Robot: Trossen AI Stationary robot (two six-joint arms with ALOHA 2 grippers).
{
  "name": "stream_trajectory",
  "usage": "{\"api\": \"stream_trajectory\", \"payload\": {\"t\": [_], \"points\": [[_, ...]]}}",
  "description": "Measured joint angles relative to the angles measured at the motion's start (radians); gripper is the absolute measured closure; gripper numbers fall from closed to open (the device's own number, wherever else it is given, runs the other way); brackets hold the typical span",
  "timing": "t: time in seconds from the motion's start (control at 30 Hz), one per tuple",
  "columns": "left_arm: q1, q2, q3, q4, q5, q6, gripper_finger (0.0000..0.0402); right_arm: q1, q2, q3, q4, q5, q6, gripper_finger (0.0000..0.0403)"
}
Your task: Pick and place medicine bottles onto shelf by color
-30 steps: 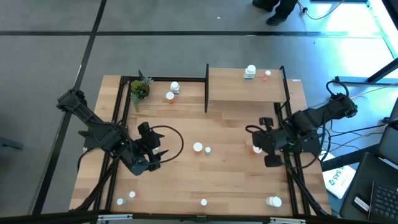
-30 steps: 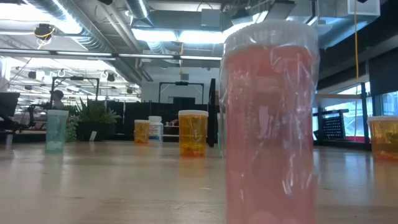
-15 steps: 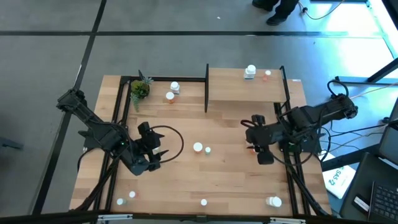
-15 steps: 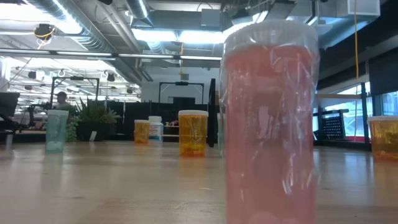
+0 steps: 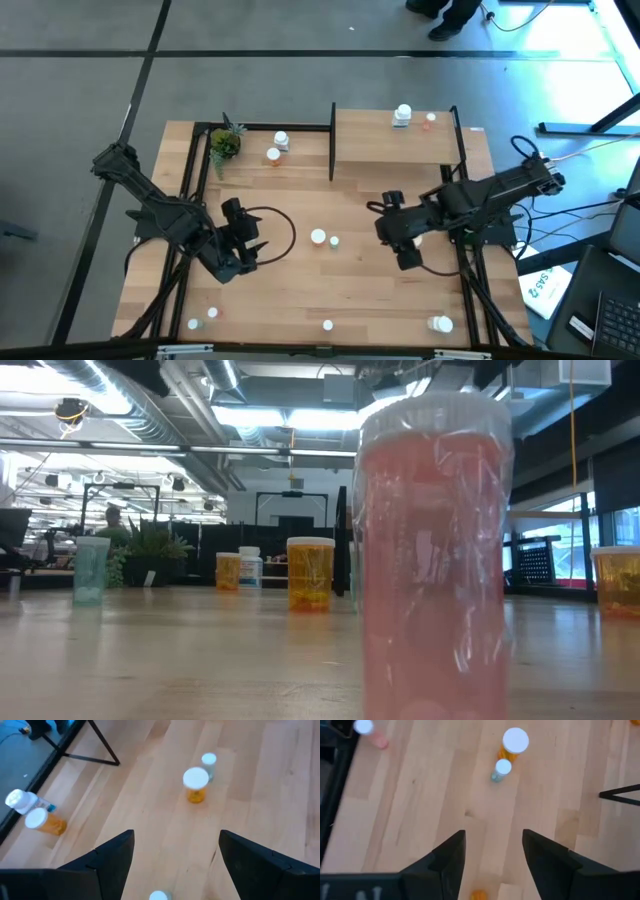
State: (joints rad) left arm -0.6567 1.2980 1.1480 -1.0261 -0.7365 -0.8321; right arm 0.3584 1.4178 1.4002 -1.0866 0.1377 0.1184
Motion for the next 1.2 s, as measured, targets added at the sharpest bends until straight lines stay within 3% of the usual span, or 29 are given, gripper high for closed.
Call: {"api": "stream_trajectory", "payload": {"t": [0.33,0.63,1.2], "points": [[0.0,0.0,-0.034,0.031,0.003,0.004,0.0116,-0.074,0.15,0.0,0.07,-0.002,-0.053,0.0212],[0.0,0.0,-0.034,0.031,-0.001,0.028,0.0116,-0.112,0.281,0.0,0.232,-0.084,-0.126,0.0212],[0.0,0.0,-0.034,0.032,-0.002,0.029,0.0116,-0.173,0.408,0.0,0.345,-0.117,0.036,0.0212]]}}
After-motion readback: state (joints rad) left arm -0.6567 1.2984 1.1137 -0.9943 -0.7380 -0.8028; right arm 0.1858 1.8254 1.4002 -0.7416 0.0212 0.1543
